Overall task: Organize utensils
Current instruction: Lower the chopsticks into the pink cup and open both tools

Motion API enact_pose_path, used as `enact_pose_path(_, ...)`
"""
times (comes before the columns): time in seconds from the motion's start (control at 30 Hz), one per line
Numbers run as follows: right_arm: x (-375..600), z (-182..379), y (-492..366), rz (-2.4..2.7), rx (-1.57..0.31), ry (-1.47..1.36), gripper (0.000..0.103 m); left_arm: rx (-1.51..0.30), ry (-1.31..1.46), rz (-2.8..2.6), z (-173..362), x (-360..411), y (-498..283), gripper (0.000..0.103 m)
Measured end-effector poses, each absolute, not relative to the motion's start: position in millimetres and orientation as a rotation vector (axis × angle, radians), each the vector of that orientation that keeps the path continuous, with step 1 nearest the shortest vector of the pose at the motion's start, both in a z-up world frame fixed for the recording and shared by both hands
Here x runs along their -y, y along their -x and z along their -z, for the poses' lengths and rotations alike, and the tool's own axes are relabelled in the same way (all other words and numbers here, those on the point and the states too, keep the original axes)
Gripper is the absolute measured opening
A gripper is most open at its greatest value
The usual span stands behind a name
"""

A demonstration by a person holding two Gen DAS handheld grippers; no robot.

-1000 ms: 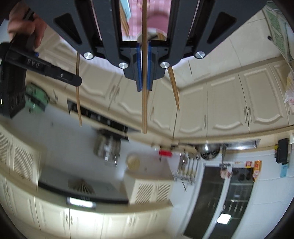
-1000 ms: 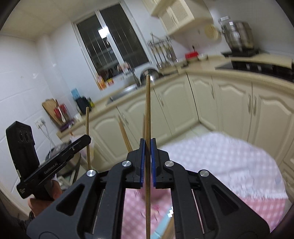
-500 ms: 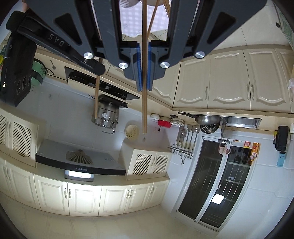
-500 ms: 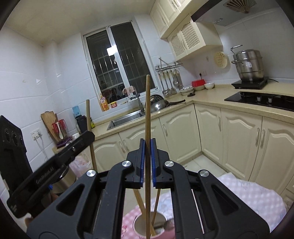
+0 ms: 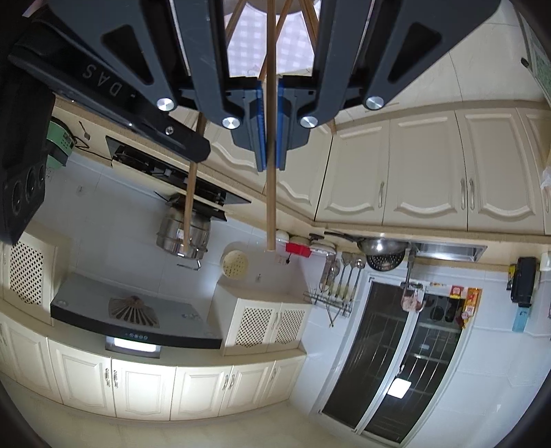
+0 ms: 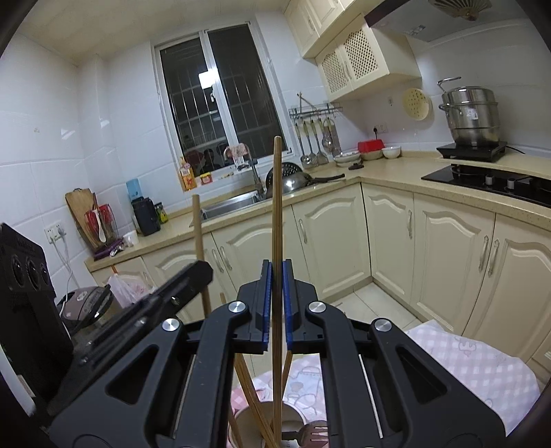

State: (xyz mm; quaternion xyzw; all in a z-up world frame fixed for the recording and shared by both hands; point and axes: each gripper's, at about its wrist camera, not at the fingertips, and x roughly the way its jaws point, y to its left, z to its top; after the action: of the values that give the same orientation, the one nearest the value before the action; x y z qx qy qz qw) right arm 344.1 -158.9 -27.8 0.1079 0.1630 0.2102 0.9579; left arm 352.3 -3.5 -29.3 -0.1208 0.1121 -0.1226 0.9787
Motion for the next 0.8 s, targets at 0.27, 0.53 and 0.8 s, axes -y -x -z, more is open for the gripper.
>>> enact_pose_path(0.27, 157, 46, -348, -0.44, -0.402, -0.202, 0.007, -0.252, 0.229, 0.235, 55, 10, -353, 0.005)
enact_pose_path(0.53, 193, 47, -340, -0.392, -0.438, -0.288, 0.082, -0.273, 0.248, 0.211, 52, -11, -340, 0.071)
enact_pose_path(0.8, 239, 45, -321, -0.312, -0.483, -0.363, 0.096, -0.288, 0.204, 0.179, 34, -27, -310, 0.093)
